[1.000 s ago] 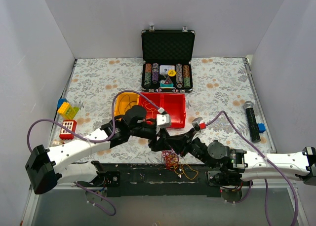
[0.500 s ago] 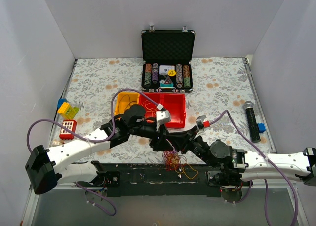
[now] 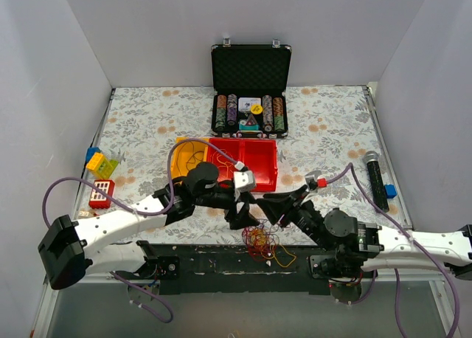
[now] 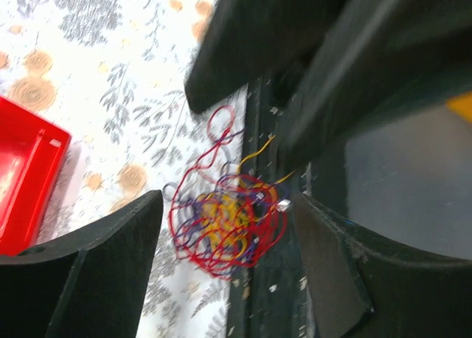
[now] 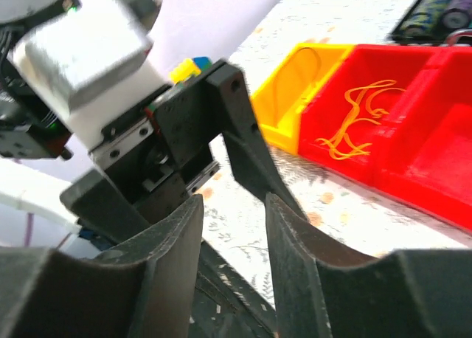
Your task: Untangle the cables
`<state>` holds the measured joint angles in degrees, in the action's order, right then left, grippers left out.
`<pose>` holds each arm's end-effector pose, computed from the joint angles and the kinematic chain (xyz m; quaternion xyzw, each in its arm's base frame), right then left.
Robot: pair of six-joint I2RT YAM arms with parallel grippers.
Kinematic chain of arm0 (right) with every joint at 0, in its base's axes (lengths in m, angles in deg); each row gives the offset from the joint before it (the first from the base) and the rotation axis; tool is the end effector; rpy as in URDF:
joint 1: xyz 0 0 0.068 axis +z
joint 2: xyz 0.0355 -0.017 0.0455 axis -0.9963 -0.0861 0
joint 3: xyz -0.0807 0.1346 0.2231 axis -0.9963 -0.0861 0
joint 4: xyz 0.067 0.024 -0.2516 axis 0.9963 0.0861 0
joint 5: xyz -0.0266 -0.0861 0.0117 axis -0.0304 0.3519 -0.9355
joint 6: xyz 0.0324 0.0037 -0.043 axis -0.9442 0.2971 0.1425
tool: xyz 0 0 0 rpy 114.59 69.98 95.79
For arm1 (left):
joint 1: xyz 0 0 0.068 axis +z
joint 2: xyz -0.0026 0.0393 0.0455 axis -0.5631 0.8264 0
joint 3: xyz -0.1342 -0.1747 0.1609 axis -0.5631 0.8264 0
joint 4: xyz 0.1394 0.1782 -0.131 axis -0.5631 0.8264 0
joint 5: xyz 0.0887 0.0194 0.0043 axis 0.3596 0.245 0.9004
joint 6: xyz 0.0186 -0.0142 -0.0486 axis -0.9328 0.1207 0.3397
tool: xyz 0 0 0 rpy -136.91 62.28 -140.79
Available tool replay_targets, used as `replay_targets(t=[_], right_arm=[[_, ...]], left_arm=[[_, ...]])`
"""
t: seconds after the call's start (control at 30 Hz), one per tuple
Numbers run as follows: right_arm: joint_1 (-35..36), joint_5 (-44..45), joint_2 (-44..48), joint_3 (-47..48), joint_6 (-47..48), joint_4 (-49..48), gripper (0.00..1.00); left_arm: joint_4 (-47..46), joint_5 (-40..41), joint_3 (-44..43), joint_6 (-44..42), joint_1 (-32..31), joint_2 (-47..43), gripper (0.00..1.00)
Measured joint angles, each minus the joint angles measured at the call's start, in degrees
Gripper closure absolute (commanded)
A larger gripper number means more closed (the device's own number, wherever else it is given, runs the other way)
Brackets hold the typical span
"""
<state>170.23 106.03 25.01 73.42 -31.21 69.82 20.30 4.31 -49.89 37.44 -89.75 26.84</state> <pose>0.0353 0.1473 0.2889 -0.0554 0.6663 0.4812 0.5669 0.1255 -0.2179 0.2749 0.2663 0.7685 -0.5563 0.1702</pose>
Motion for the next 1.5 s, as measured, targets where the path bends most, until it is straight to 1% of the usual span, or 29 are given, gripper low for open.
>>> replay_targets(t=[0.07,0.2,0.27,0.4,0.57,0.63,0.73,0.87,0.97,1.03,1.2,1.33,1.37,1.43,1.5], right_arm=[[0.0,2.56,1.9,1.62,-1.73,6.19,0.45],[0.0,6.38,6.51,2.14,-6.36,17.73,0.45],[-0.02,7.65,8.76,1.68,-8.46,21.44,0.45],[-0.02,8.44,11.78,-0.44,-11.32,26.75,0.45],[0.0,8.0,11.89,-0.96,-12.0,30.16,0.45],[0.0,7.85,11.69,-0.96,-11.98,30.69,0.45],[-0.02,7.58,11.61,-0.96,-11.78,31.01,0.46],[0.0,7.37,12.66,-1.11,-11.61,31.1,0.48],[0.0,7.39,14.53,-1.62,-11.63,31.52,0.49],[0.0,7.41,15.8,-1.73,-11.69,32.37,0.5],[0.0,7.45,17.4,-2.14,-11.85,33.62,0.51],[0.0,7.45,17.38,-2.34,-11.85,34.25,0.52],[0.0,7.45,17.38,-2.34,-11.85,34.27,0.52],[0.0,7.45,17.38,-2.34,-11.85,34.32,0.53],[0.0,7.45,17.38,-2.34,-11.85,34.38,0.53]], left_arm=[[1.11,2.36,1.16,-4.09,-0.5,0.26,0.25],[2.38,6.64,1.62,-10.05,-1.25,3.65,0.23],[2.38,8.28,1.62,-12.33,-1.36,5.84,0.23],[2.84,10.67,1.57,-19.15,-1.36,9.68,0.24],[5.88,10.93,1.4,-30.08,-0.39,12.39,0.24],[6.43,10.73,1.33,-34.03,-0.04,13.16,0.27],[7.15,9.84,-0.2,-38.1,0.28,15.63,0.38],[7.74,7.48,-2.99,-39.5,0.31,18.58,0.51],[10.43,4.55,-5.73,-40.41,0.31,20.17,0.62],[12.83,2.6,-7.74,-41.42,0.31,21.03,0.67],[19.74,-0.98,-10.93,-45.24,0.07,21.99,0.68],[22.95,-1.7,-11.06,-47.28,-0.79,22.67,0.68],[23.21,-1.7,-11.06,-47.6,-0.96,22.82,0.69],[23.19,-1.66,-11.06,-47.93,-1.14,23.23,0.76],[22.75,-1.55,-11.06,-47.8,-1.27,23.69,0.86]])
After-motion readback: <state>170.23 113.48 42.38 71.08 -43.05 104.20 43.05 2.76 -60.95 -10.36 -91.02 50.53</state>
